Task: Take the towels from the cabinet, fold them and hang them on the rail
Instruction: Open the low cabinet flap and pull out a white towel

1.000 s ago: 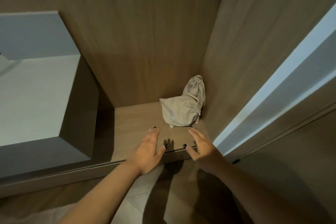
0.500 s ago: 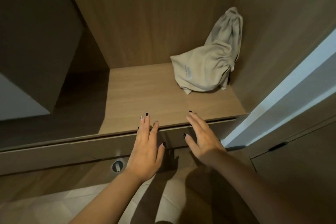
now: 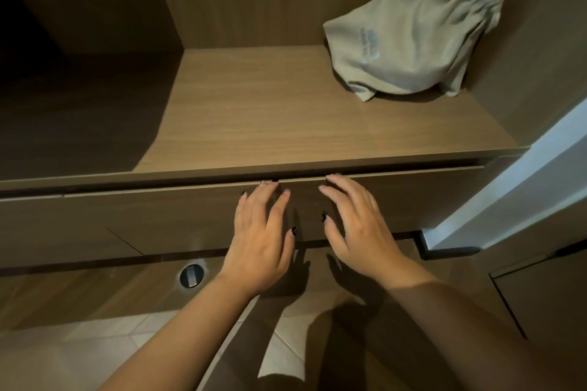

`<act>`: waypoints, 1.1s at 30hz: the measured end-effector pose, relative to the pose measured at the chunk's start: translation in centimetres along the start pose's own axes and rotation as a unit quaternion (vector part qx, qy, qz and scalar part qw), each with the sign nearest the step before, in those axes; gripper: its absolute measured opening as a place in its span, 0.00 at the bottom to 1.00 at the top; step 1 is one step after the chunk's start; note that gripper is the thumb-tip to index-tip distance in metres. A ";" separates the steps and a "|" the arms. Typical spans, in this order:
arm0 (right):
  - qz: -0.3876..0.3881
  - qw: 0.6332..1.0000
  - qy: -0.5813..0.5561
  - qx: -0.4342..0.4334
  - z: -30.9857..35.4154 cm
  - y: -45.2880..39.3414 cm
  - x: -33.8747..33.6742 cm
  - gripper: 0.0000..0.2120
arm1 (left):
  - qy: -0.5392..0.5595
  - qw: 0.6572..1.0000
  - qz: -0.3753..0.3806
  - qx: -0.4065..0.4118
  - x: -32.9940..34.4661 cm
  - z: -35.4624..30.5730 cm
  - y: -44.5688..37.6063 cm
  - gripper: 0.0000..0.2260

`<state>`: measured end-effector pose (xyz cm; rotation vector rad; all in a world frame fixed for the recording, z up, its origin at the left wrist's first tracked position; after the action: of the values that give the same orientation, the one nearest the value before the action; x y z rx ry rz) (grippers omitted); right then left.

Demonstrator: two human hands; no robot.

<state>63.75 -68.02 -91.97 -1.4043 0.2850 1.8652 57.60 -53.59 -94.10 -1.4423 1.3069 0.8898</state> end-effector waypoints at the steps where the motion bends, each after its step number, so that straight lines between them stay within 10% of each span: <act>1: 0.000 1.000 0.007 0.002 -0.1 0.0 0.3 0.23 | -0.006 1.000 -0.008 -0.010 -0.1 0.2 -0.1 0.27; 18: -0.069 0.984 0.151 0.062 0.9 -1.6 0.9 0.21 | -0.083 0.990 -0.117 -0.002 -2.7 1.1 -0.9 0.17; 33: 0.164 0.980 0.021 0.113 1.0 0.2 -0.1 0.11 | -0.088 0.970 0.228 -0.005 -1.3 1.3 -0.1 0.16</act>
<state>62.87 -67.62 -91.53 -1.2997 0.7658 1.9901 57.59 -51.94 -93.22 -1.0529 1.5249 1.2948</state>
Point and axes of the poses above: each hand's wrist, its own y-axis away from the middle knuckle, its own x-axis out of the palm, z = x × y, the point moved 7 cm from there along -y, towards the middle knuckle, and after that the axes turned 9 degrees about z, right-handed, at the moved point
